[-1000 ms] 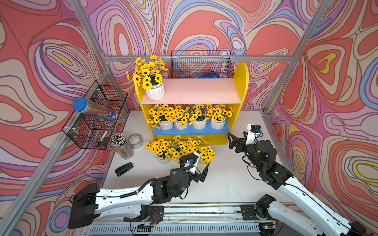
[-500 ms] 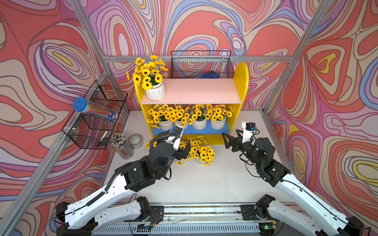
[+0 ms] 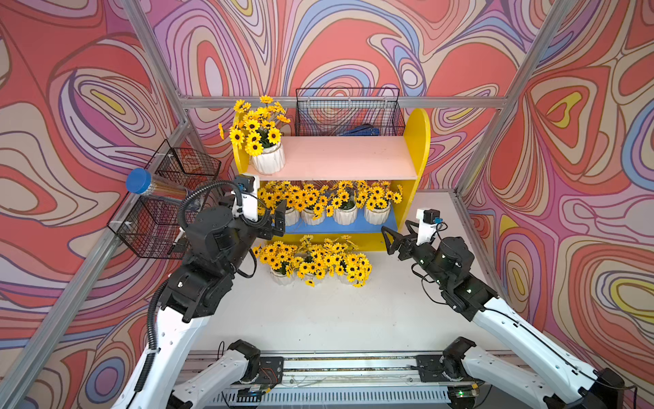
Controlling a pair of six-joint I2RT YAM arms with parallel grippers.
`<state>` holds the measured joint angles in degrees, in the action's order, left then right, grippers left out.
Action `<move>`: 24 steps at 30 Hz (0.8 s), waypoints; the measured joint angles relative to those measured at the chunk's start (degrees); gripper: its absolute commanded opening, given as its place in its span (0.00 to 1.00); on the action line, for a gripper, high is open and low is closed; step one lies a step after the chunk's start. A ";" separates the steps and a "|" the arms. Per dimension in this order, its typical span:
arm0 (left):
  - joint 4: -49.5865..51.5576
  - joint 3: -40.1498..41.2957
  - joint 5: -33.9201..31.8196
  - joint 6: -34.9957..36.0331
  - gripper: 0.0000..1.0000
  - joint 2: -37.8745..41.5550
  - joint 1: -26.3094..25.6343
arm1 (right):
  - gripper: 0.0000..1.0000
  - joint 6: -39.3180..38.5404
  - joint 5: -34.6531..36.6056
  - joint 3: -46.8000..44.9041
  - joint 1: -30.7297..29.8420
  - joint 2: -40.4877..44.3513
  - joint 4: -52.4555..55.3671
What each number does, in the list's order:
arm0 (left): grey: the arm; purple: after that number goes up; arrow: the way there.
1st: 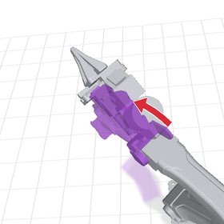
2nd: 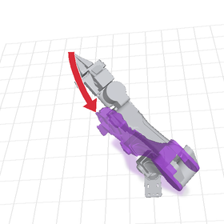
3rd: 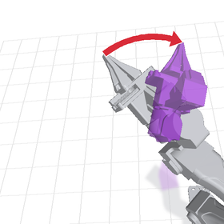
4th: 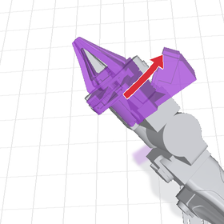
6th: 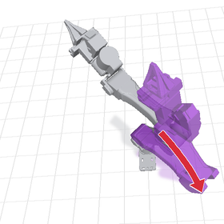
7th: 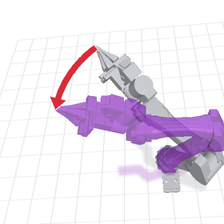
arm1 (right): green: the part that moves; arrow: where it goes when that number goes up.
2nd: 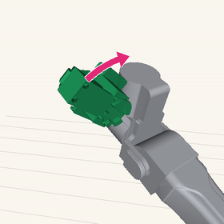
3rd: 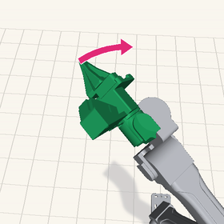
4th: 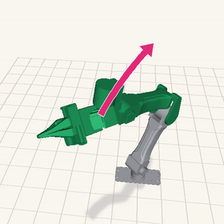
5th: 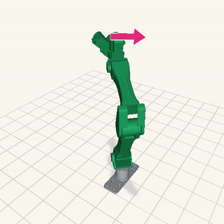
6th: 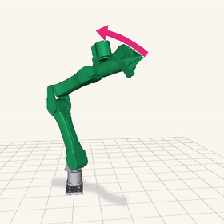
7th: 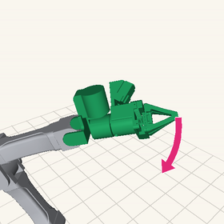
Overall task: Take the sunflower pots off the shelves
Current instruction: Pick up the sunflower pot from the shelf.
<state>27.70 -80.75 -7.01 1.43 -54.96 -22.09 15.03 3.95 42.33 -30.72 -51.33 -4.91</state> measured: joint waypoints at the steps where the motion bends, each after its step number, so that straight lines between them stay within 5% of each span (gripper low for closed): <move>1: 0.00 -0.94 1.88 -0.04 1.00 -1.18 1.77 | 0.97 -0.04 -0.09 -0.02 0.00 -0.02 -0.31; 10: -0.24 -6.99 13.38 -1.84 1.00 -10.62 11.50 | 0.97 -0.44 -0.33 -2.23 0.00 -1.01 -2.38; 24: -2.67 -10.38 18.16 -2.08 1.00 -15.41 13.62 | 0.98 -0.83 -0.35 -2.38 0.00 -2.14 -3.52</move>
<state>25.04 -91.13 11.16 -0.64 -70.37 -8.47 14.20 3.60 39.94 -30.72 -53.47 -8.43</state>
